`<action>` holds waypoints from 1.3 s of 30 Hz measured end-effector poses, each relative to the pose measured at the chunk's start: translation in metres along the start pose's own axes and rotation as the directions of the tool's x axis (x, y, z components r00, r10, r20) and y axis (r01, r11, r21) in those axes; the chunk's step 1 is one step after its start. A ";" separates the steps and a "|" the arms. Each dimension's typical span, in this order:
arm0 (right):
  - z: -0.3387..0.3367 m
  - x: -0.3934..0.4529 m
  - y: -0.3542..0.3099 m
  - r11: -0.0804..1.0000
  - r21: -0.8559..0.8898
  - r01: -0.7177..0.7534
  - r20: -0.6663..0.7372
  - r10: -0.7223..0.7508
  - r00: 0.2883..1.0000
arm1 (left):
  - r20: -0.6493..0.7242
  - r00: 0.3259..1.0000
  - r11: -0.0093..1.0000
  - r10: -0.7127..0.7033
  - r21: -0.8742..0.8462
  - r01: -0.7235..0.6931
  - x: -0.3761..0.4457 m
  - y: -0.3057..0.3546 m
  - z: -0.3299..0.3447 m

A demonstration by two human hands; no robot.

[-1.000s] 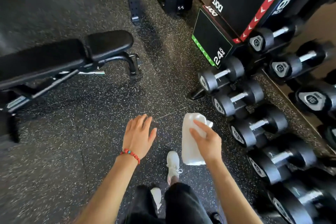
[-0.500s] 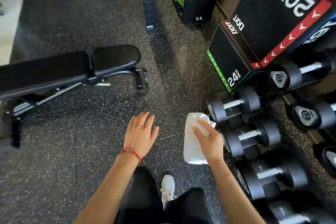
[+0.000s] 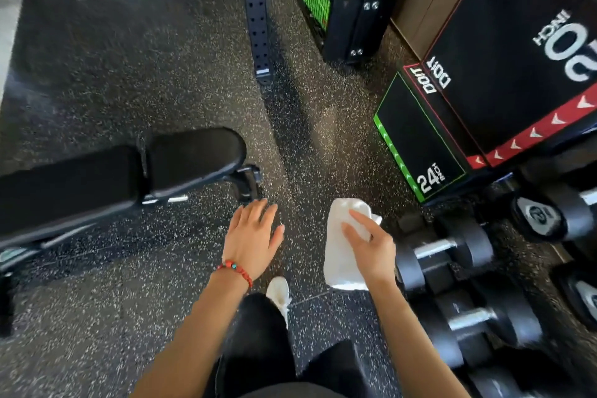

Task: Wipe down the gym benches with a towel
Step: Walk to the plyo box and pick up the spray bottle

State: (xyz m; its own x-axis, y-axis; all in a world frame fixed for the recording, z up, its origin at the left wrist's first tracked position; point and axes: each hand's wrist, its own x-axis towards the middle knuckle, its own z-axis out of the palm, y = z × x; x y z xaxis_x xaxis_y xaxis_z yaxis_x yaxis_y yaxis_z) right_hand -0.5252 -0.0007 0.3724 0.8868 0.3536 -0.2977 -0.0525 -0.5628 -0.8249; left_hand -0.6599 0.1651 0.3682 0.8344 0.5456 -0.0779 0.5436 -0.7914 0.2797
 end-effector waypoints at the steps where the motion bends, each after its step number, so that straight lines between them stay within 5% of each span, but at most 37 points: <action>1: 0.005 0.015 -0.010 1.000 0.012 0.000 -0.012 0.001 1.000 | -0.009 1.000 1.000 0.016 0.003 -0.016 0.019 -0.004 -0.004; 26: -0.008 0.381 -0.144 0.997 0.067 -0.040 -0.048 0.043 0.998 | -0.017 0.988 0.988 0.152 0.009 -0.151 0.422 0.048 -0.040; 34: -0.021 0.467 -0.168 0.980 0.167 -0.107 -0.168 0.135 0.976 | 0.043 0.957 0.956 0.288 0.039 -0.289 0.544 0.063 -0.040; 39: -0.029 0.518 -0.181 0.957 0.247 -0.150 -0.328 0.228 0.916 | 0.130 0.878 0.884 0.462 0.021 -0.468 0.630 0.082 -0.041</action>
State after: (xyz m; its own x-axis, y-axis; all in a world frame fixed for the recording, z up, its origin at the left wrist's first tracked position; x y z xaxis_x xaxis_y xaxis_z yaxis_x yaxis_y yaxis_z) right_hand -0.0433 0.2625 0.3822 0.9516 -0.0500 -0.3034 -0.2968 -0.4070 -0.8639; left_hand -0.0933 0.4552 0.3813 0.9949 0.0777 -0.0636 0.0918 -0.9602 0.2636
